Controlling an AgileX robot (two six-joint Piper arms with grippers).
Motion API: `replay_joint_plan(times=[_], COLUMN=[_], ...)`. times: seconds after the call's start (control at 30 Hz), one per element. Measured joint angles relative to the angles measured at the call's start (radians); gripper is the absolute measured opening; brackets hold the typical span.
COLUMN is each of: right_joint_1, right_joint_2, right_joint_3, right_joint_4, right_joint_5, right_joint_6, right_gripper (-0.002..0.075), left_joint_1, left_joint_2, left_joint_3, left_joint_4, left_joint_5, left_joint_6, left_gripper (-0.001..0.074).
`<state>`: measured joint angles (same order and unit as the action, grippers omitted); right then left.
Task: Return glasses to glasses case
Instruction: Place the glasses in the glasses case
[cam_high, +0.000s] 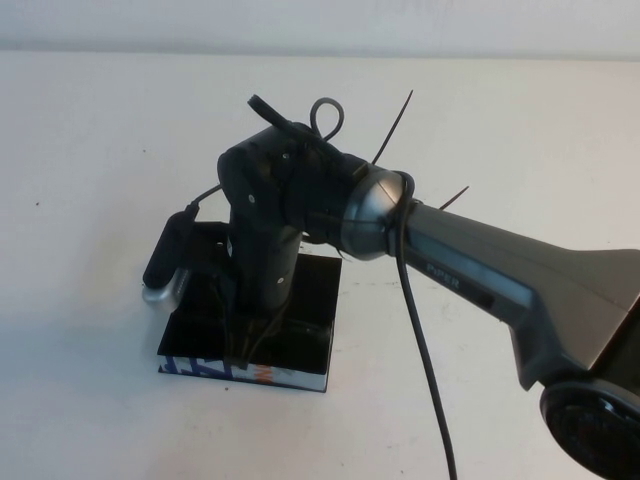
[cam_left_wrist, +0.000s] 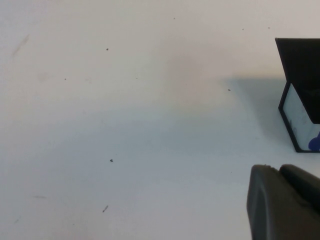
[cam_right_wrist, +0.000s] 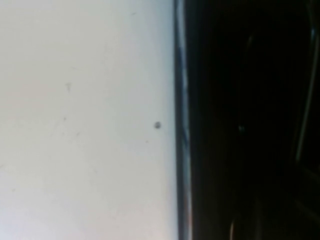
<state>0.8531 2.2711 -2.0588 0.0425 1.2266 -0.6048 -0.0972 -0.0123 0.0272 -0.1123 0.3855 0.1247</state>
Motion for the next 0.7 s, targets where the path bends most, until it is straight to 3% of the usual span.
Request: replay_joint_plan(times=[0.7], right_joint_1=[0.007], right_joint_2=[0.023], right_joint_3=[-0.017], right_joint_4=[0.011], right_joint_5=[0.0], right_joint_6=[0.002], right_gripper=[0.0036], left_joint_1=[0.0], left_joint_2=[0.0], left_joint_3=[0.0], left_joint_4=[0.0], left_joint_5=[0.0], left_joint_6=[0.0], left_gripper=[-0.0004])
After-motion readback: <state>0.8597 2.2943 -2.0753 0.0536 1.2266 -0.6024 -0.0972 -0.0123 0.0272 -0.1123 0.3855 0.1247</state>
